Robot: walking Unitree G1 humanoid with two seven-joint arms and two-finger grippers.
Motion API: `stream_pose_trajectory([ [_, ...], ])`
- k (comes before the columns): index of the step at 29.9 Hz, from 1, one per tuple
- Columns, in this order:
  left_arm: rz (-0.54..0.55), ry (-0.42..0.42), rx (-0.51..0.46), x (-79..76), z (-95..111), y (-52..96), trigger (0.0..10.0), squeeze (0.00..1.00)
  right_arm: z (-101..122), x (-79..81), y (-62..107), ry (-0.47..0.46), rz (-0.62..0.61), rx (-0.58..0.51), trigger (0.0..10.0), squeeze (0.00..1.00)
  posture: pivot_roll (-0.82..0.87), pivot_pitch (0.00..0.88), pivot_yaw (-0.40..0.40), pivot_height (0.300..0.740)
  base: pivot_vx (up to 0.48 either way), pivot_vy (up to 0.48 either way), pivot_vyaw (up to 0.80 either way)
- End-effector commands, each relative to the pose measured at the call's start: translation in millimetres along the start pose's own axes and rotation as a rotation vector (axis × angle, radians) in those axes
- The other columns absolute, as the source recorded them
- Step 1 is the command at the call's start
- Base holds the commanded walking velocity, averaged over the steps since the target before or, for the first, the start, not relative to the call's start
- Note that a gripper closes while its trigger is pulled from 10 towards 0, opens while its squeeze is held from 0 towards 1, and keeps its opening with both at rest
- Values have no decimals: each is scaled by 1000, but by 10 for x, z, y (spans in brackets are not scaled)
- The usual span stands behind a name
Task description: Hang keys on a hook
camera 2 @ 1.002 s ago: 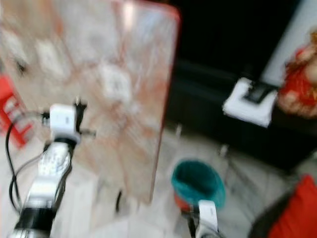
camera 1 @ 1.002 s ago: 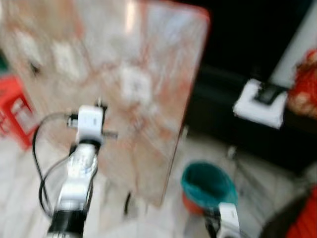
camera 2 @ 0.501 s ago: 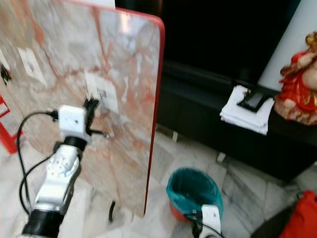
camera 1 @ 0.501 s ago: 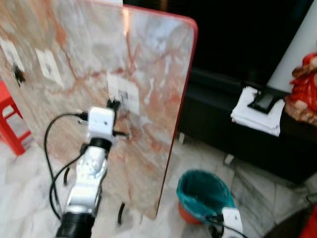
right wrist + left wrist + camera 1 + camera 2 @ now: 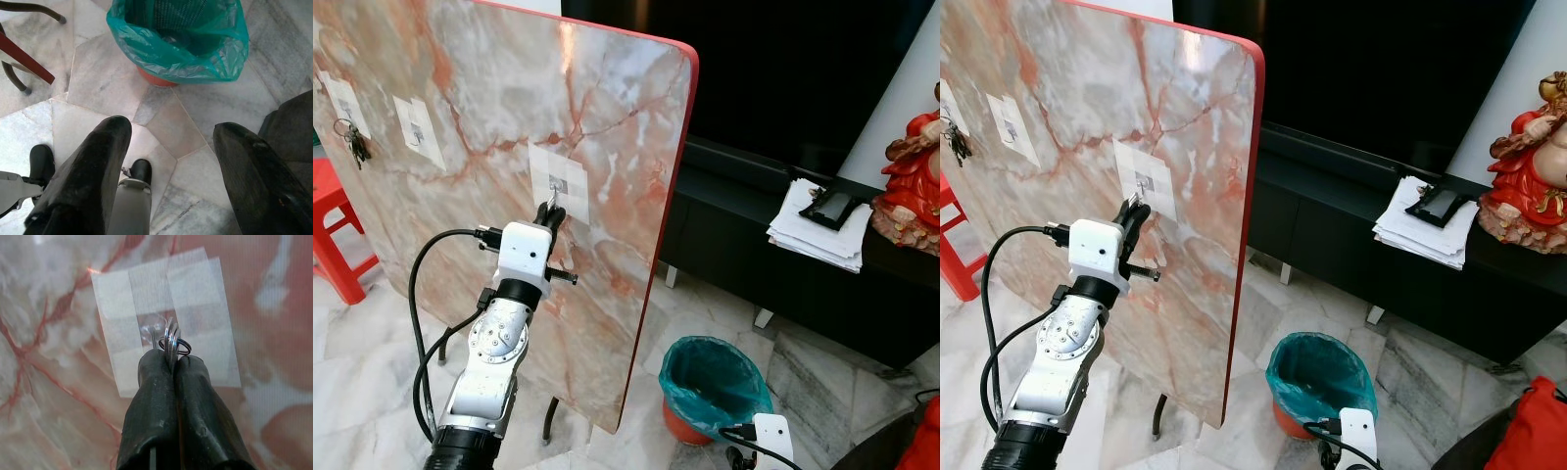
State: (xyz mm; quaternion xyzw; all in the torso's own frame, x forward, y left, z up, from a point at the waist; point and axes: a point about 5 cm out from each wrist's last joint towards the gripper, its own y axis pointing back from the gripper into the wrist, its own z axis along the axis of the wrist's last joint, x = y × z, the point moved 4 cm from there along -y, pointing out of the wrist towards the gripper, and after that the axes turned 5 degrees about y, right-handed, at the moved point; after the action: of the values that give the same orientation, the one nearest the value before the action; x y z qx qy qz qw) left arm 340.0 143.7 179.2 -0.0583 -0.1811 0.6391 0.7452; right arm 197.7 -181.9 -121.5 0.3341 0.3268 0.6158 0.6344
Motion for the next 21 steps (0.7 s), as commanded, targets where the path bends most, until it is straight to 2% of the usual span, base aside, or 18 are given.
stream_pose_trajectory([
  [1, -11, -11, -4, -14, 29, 1, 10000, 0, -18, -31, 4, -2, -9, 7, 10000, 0, 36, 0, -92, 740, 0, 0, 0],
  [6, 12, 8, 57, 39, -55, 41, 10000, 0, -19, -34, 4, 1, -6, 9, 10000, 0, 37, 0, -90, 740, 0, 0, 0],
  [8, -35, 24, 94, 6, -101, 87, 10000, 0, -14, -32, 4, 0, -5, 7, 10000, 0, 36, 0, -88, 740, 0, 0, 0],
  [9, -156, 19, 163, -95, -200, 183, 10000, 0, -9, -30, 3, 2, -5, 6, 10000, 0, 36, 0, -86, 740, 0, 0, 0],
  [11, -244, 15, 214, -163, -268, 277, 10000, 0, -5, -23, 1, 3, -5, 6, 10000, 0, 39, 0, -83, 740, 0, 0, 0],
  [13, -360, 17, 271, -241, -326, 437, 10000, 0, 1, -11, -1, 3, -4, 5, 10000, 0, 40, 0, -81, 740, 0, 0, 0],
  [14, -468, -7, 358, -291, -425, 617, 10000, 0, 4, -1, -2, 3, -2, 4, 10000, 0, 41, 0, -82, 740, 0, 0, 0],
  [15, -515, -22, 415, -300, -494, 709, 10000, 0, 5, 2, -3, 4, -1, 5, 10000, 0, 41, 0, -82, 740, 0, 0, 0],
  [16, -515, -22, 415, -300, -494, 709, 10000, 0, 5, 2, -3, 4, -1, 5, 10000, 0, 41, 0, -82, 740, 0, 0, 0],
  [17, -588, -56, 528, -295, -632, 873, 10000, 0, 6, 7, -4, 6, 0, 5, 10000, 0, 41, 0, -82, 740, 0, 0, 0],
  [19, -685, -210, 728, -178, -905, 1160, 10000, 0, 5, 10, -4, 9, 3, 7, 10000, 0, 51, 0, -84, 740, 0, 0, 0],
  [20, -685, -210, 728, -178, -905, 1160, 10000, 0, 5, 10, -4, 9, 3, 7, 10000, 0, 51, 0, -84, 740, 0, 0, 0],
  [21, -753, -349, 894, -22, -1095, 1404, 10000, 0, -1, 2, -2, 14, 5, 9, 10000, 0, 50, 0, -84, 740, 0, 0, 0],
])
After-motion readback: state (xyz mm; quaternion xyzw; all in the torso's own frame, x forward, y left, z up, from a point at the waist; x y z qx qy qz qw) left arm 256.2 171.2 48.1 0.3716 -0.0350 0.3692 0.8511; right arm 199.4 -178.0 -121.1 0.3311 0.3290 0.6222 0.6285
